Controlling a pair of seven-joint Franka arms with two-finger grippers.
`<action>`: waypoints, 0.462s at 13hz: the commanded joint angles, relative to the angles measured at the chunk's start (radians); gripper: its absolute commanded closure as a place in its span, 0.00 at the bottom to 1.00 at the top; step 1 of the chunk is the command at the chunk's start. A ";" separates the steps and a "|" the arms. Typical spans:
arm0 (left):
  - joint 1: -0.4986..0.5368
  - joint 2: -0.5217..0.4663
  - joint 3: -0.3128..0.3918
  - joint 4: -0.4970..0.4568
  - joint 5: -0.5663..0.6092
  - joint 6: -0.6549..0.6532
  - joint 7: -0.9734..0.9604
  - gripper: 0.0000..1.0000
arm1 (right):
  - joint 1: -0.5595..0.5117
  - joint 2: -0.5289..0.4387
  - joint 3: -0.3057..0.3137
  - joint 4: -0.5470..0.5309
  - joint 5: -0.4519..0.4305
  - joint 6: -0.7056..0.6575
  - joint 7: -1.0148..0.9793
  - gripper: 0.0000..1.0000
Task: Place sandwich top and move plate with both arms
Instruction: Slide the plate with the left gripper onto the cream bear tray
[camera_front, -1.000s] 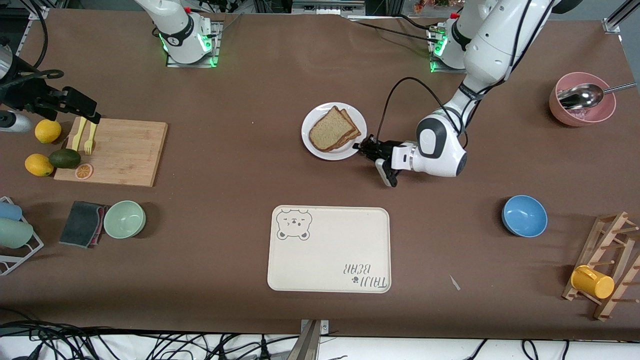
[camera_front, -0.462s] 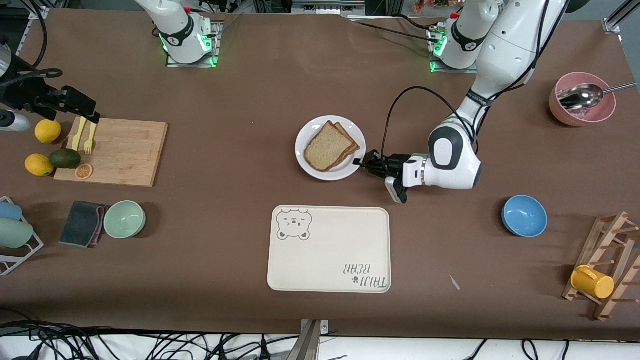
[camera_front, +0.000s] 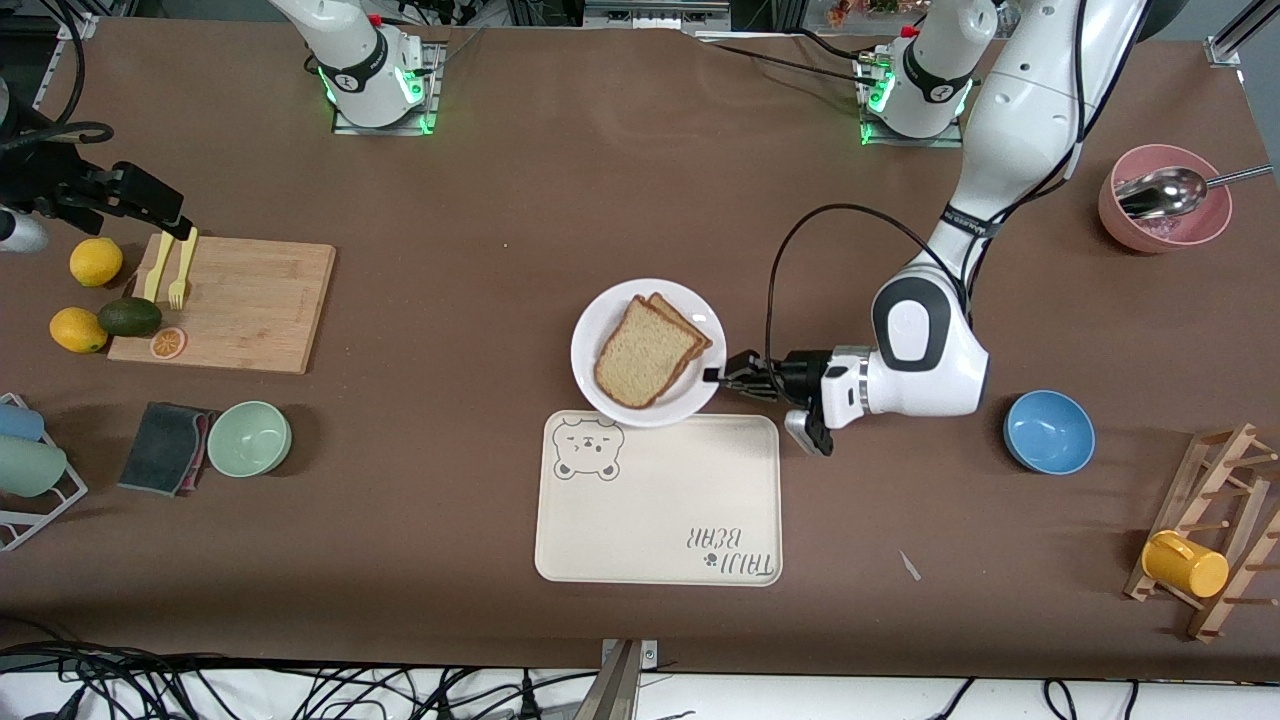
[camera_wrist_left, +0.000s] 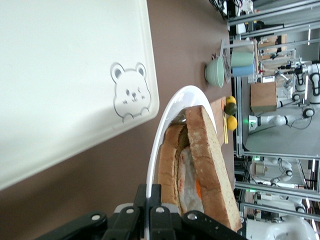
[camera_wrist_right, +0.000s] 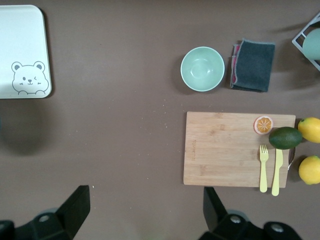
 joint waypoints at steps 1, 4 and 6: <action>-0.004 0.128 0.008 0.182 -0.034 0.018 -0.062 1.00 | -0.001 0.006 0.002 0.039 0.007 -0.005 -0.034 0.00; -0.008 0.167 0.011 0.241 -0.038 0.140 -0.108 1.00 | -0.002 0.022 0.001 0.067 0.007 -0.006 -0.035 0.00; -0.008 0.194 0.011 0.285 -0.041 0.166 -0.141 1.00 | -0.001 0.023 0.001 0.065 0.007 -0.012 -0.020 0.00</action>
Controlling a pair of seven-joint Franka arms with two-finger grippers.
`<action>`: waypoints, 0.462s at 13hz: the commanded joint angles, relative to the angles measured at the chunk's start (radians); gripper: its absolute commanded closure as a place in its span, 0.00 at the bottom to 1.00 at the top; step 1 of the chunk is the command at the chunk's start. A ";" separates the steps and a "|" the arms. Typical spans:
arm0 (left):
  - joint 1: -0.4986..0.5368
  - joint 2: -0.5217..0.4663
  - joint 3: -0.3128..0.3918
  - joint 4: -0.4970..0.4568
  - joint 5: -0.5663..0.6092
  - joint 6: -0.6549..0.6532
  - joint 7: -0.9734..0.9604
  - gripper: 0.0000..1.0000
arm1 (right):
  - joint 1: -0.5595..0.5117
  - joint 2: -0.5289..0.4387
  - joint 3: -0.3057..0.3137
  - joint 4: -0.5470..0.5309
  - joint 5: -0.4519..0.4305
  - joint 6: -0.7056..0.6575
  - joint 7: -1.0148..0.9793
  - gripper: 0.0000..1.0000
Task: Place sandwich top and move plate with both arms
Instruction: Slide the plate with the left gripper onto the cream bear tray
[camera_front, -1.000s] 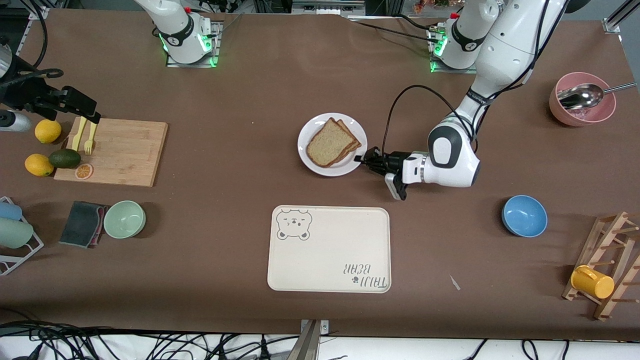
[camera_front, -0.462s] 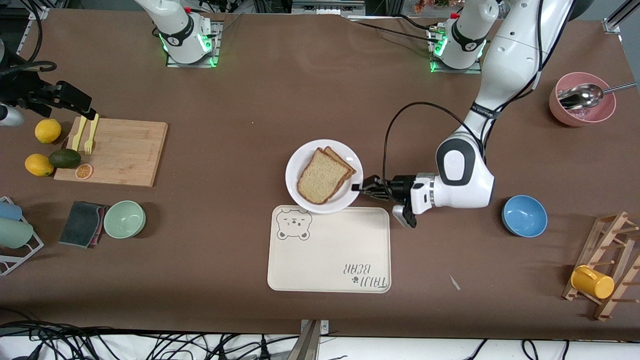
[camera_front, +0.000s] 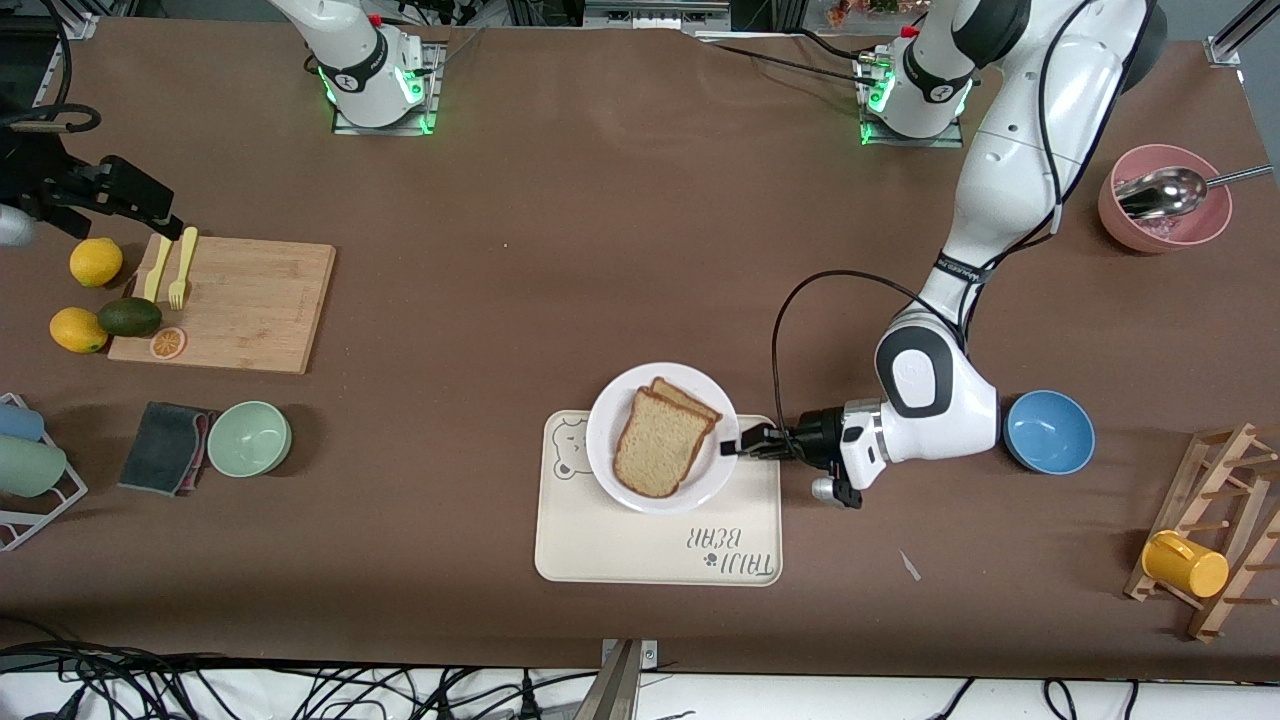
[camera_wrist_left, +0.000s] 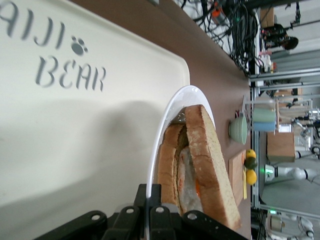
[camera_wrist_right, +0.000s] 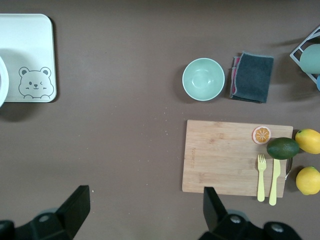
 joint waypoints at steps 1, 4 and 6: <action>-0.005 0.058 0.001 0.101 -0.041 0.023 -0.045 1.00 | -0.001 0.020 0.001 0.031 0.004 -0.017 -0.002 0.00; -0.005 0.123 0.001 0.179 -0.044 0.040 -0.059 1.00 | -0.001 0.034 0.001 0.029 0.002 -0.014 -0.003 0.00; -0.010 0.155 0.000 0.192 -0.057 0.086 -0.048 1.00 | 0.001 0.042 0.001 0.029 0.001 -0.018 -0.002 0.00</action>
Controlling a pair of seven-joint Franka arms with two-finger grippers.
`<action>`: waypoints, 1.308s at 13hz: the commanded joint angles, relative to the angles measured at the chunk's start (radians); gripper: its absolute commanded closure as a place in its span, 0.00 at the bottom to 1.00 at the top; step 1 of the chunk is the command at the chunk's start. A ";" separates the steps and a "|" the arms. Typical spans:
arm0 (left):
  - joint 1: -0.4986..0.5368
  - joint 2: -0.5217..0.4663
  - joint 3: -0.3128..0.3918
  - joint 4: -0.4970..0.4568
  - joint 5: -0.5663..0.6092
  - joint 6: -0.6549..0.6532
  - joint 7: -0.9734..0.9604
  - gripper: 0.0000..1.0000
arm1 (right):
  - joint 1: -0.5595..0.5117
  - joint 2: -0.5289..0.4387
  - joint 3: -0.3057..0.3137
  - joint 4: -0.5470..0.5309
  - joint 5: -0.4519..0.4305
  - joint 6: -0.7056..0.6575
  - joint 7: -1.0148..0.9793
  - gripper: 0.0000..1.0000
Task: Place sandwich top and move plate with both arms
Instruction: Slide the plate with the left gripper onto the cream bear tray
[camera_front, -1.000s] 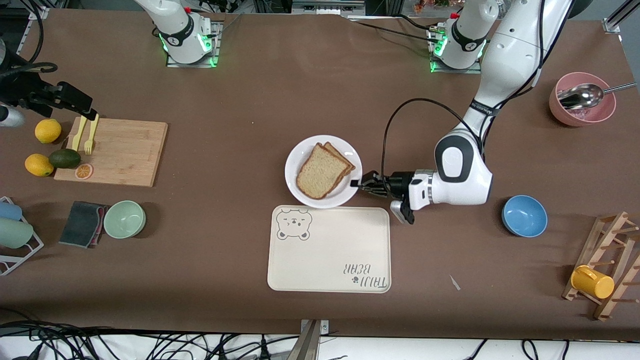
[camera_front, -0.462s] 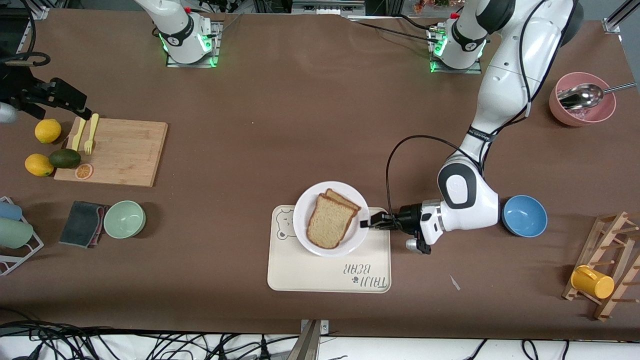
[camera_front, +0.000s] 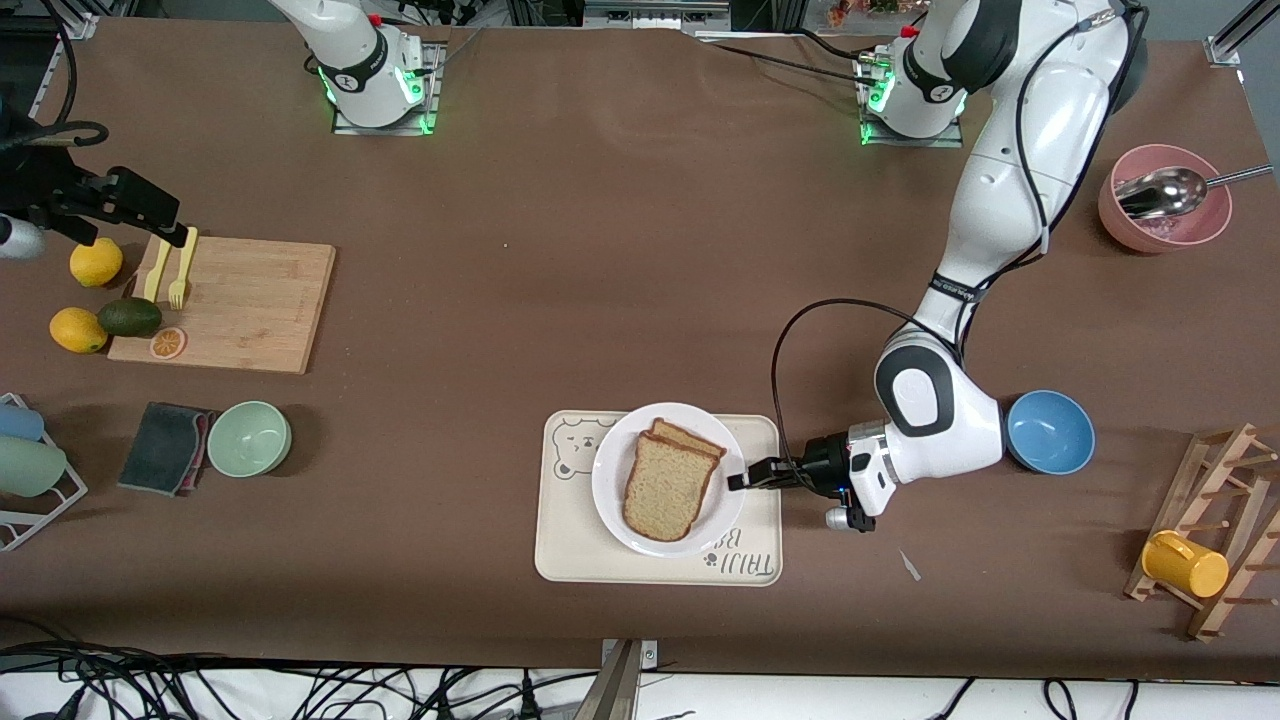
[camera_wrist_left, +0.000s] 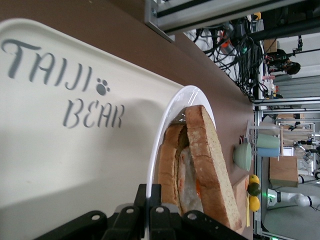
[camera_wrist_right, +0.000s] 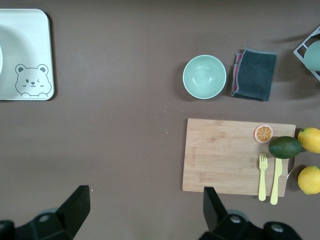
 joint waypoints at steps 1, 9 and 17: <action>-0.013 0.063 0.001 0.085 -0.060 0.027 0.003 1.00 | 0.001 0.016 0.003 0.029 -0.004 -0.019 0.001 0.00; -0.011 0.103 0.002 0.090 -0.058 0.027 0.041 1.00 | 0.002 0.014 0.006 0.024 -0.007 -0.024 0.011 0.00; -0.002 0.096 0.001 0.074 -0.060 0.026 0.057 0.00 | -0.001 0.013 0.000 0.024 -0.013 -0.025 0.015 0.00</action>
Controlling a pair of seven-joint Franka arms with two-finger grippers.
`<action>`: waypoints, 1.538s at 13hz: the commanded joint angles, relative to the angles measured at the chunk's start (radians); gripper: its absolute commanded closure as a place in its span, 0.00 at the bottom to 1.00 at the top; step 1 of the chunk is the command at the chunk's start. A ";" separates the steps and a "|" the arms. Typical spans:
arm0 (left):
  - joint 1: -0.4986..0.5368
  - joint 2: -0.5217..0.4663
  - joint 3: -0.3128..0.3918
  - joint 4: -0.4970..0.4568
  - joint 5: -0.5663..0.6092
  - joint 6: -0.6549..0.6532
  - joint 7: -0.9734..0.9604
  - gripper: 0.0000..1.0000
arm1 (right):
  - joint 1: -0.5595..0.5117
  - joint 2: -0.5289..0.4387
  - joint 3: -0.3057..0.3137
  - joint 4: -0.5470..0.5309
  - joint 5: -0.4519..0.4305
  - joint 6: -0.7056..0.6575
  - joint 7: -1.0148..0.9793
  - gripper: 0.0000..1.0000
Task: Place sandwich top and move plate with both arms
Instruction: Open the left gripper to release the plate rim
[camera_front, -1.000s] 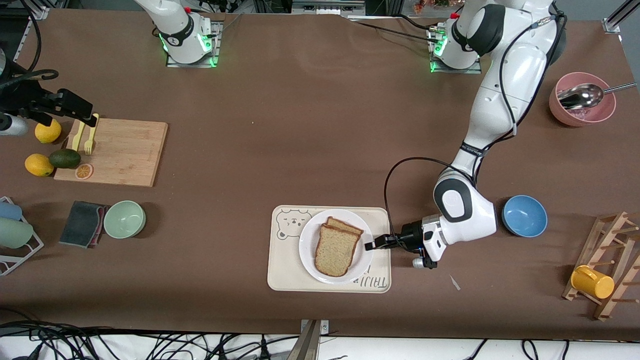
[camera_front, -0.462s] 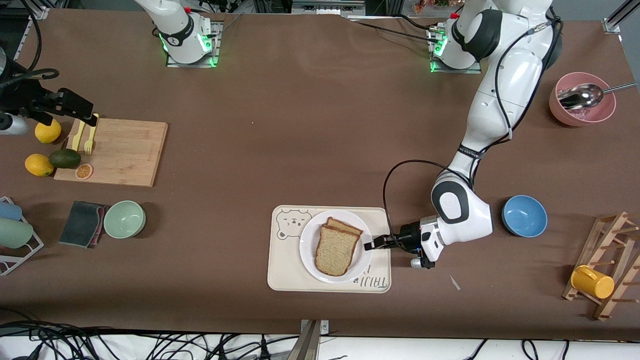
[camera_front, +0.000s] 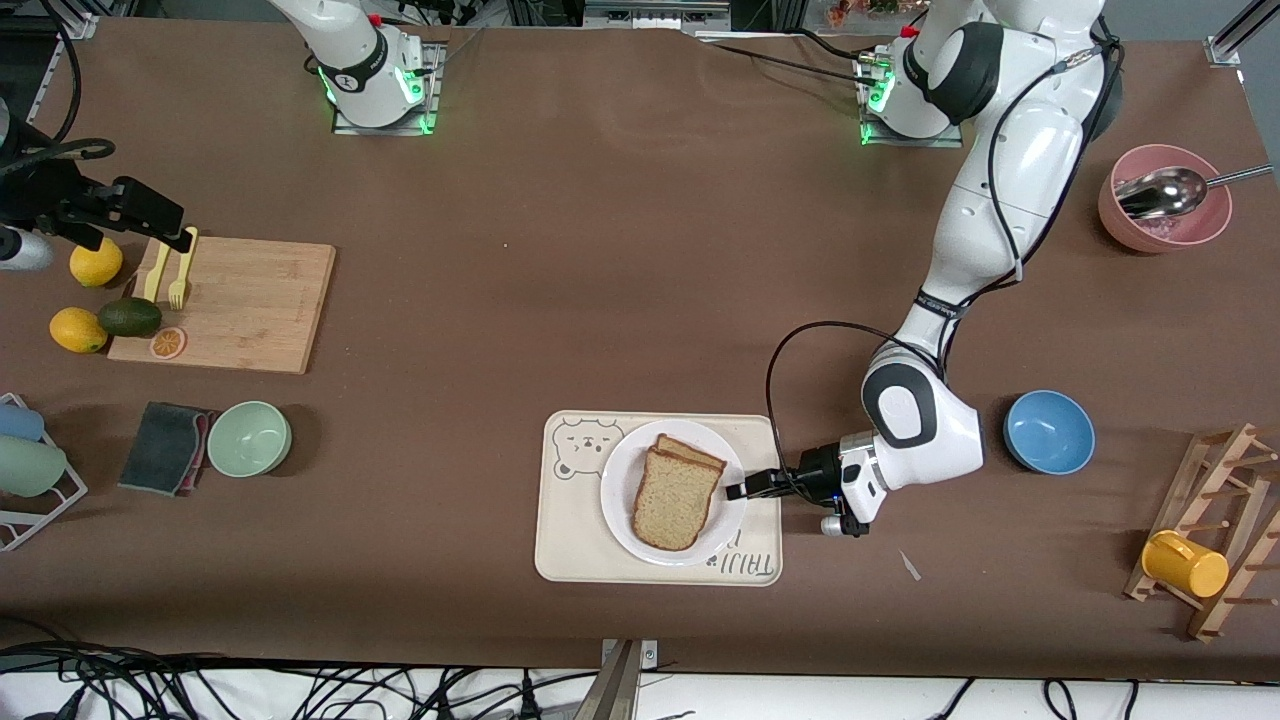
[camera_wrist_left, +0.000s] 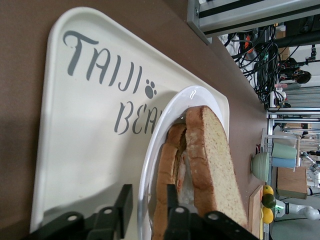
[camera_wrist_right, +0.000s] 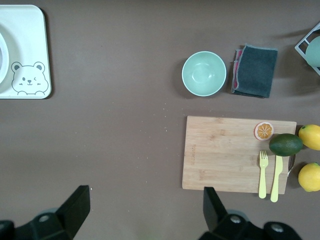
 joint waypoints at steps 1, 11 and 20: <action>0.005 0.001 0.002 0.017 -0.053 -0.001 0.046 0.00 | 0.001 0.004 0.003 0.025 -0.030 -0.019 0.006 0.00; 0.044 -0.160 0.004 -0.063 0.065 -0.039 0.020 0.00 | 0.021 0.007 0.008 0.025 -0.049 -0.022 0.011 0.00; 0.126 -0.356 0.010 -0.086 0.722 -0.344 -0.193 0.00 | 0.021 0.007 0.006 0.026 -0.051 -0.022 0.008 0.00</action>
